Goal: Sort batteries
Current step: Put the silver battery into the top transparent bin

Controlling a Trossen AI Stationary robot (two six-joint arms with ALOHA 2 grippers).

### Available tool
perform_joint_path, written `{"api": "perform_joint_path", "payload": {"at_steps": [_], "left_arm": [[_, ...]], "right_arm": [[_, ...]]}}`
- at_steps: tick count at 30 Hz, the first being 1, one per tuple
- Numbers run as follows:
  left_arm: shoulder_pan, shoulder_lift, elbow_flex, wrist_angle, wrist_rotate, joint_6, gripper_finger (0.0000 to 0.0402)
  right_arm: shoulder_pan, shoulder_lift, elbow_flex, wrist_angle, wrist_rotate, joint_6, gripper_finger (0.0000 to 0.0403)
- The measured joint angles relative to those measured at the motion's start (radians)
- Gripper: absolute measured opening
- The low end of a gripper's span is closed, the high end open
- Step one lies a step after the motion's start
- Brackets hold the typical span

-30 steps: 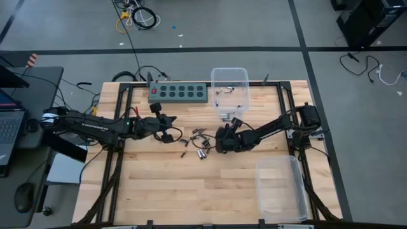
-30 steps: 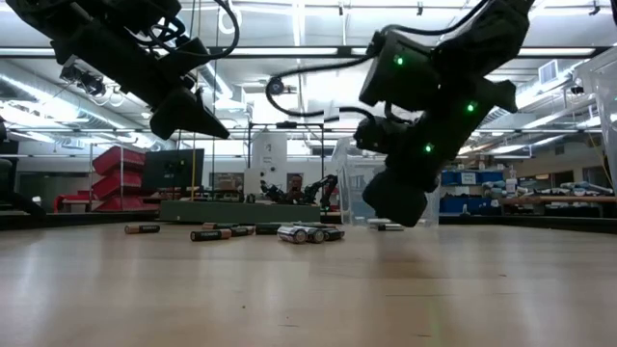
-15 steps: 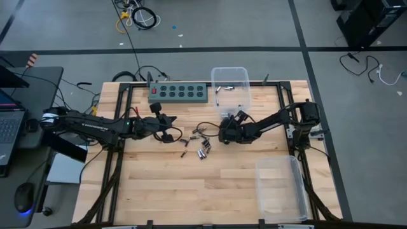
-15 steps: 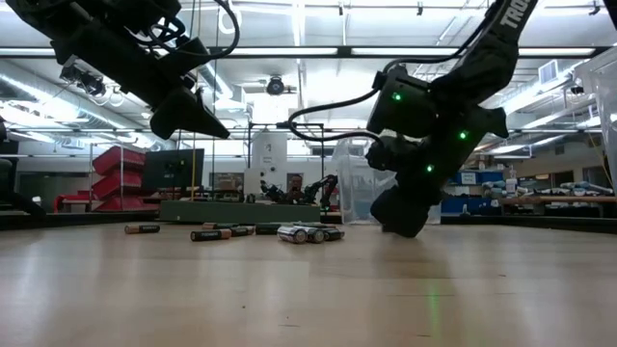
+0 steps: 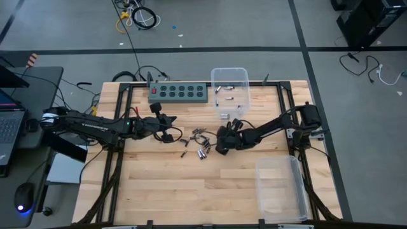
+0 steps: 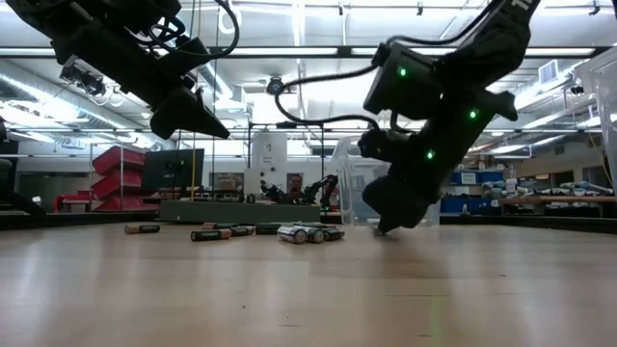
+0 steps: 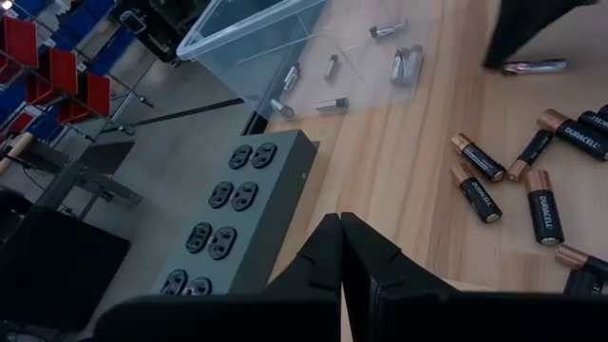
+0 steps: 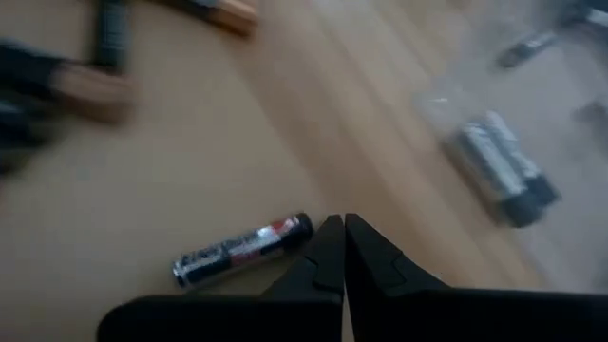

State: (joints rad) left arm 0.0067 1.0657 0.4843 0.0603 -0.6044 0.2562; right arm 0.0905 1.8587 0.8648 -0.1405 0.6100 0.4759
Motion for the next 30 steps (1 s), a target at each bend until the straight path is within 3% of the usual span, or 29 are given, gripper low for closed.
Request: {"api": "perform_joint_path", "payload": {"at_steps": [7,13,17,19,30], "left_arm": [[0.000,0.000,0.000,-0.003,0.000,0.000,0.0000],[0.000,0.000,0.000,0.001,0.001,0.000,0.0000],[0.000,0.000,0.000,0.000,0.020,0.000,0.0000],[0.000,0.000,0.000,0.001,0.034,0.000,0.0000],[0.000,0.000,0.000,0.011,0.041,-0.023,0.0000]], "right_arm": [[0.026,-0.100,0.045,-0.126,-0.024,-0.006,0.0000],[0.001,-0.207,0.047,-0.155,-0.214,-0.118,0.0000],[0.000,-0.218,0.047,-0.156,-0.269,-0.464,0.0012],[0.002,-0.207,0.047,-0.124,-0.266,-0.521,0.0028],[-0.036,-0.172,0.048,-0.041,-0.238,0.135,0.0120]]}}
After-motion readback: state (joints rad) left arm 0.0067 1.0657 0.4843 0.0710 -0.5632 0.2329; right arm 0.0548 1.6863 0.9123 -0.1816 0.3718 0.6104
